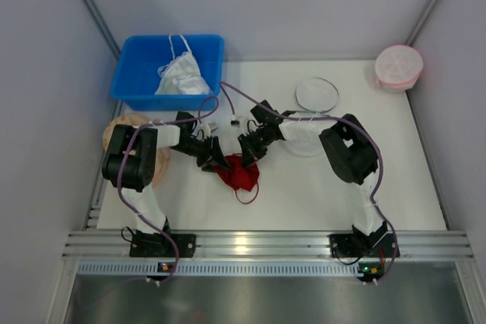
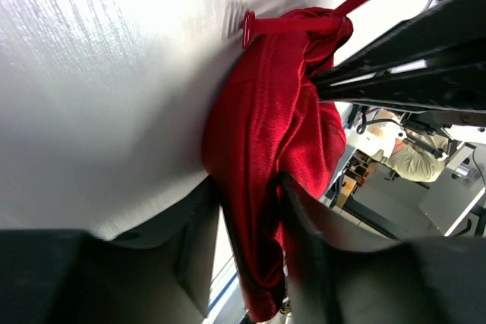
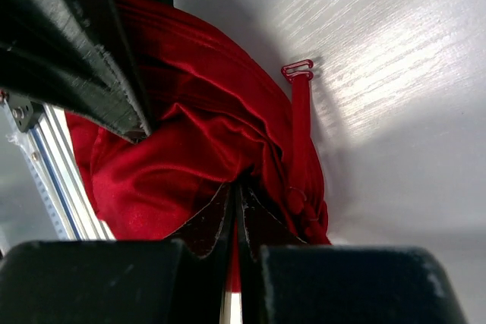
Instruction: Place the bra in the laundry bag and zip it closed
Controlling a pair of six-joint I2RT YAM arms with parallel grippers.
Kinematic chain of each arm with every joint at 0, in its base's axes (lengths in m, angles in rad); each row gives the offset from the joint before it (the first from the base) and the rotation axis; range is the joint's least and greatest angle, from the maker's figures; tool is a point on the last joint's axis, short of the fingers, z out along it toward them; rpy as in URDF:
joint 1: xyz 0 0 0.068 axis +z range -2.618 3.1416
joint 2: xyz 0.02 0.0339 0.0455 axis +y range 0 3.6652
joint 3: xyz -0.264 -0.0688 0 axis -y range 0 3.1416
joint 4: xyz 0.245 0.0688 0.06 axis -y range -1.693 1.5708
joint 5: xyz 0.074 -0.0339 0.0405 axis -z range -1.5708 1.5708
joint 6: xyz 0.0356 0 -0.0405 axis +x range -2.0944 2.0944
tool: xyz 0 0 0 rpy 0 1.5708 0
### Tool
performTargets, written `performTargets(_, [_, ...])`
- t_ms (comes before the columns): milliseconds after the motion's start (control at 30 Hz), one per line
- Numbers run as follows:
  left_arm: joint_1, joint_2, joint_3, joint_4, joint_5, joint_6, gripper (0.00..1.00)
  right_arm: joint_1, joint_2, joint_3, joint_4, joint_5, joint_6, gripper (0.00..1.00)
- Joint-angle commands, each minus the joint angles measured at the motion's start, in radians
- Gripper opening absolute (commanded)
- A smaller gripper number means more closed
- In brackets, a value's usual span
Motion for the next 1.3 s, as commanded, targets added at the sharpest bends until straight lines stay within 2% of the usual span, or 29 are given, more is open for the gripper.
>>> performTargets(0, [-0.005,-0.004,-0.004,0.042,0.046,0.002,0.45,0.022,0.039,0.053,0.03,0.003,0.023,0.0])
performTargets(233, [-0.006,-0.004,-0.012,0.045,0.091,0.001,0.52,0.023,0.058,0.078,0.027,0.007,0.025,0.0])
performTargets(267, [-0.006,-0.002,-0.015,0.048,0.095,0.001,0.56,0.023,0.059,0.078,0.025,0.009,0.025,0.0])
performTargets(367, [-0.006,0.001,-0.018,0.058,0.127,-0.013,0.59,0.023,0.055,0.073,0.025,0.018,0.014,0.0])
performTargets(733, [-0.009,0.015,-0.018,0.087,0.15,-0.047,0.58,0.035,0.061,0.096,0.019,0.044,-0.004,0.0])
performTargets(933, [-0.005,0.004,-0.026,0.094,0.146,-0.067,0.62,0.037,0.073,0.116,-0.005,0.064,-0.049,0.0])
performTargets(967, [-0.001,-0.004,-0.027,0.096,0.144,-0.073,0.65,0.037,0.07,0.112,-0.005,0.069,-0.052,0.0])
performTargets(1000, [0.006,-0.008,-0.033,0.096,0.144,-0.077,0.77,0.037,0.067,0.098,-0.005,0.076,-0.055,0.0])
performTargets(1033, [0.012,-0.01,-0.035,0.094,0.143,-0.082,0.79,0.037,0.061,0.09,-0.005,0.079,-0.063,0.0])
performTargets(1267, [0.035,-0.031,-0.049,0.096,0.163,-0.088,0.8,0.037,0.059,0.085,0.005,0.081,-0.057,0.0])
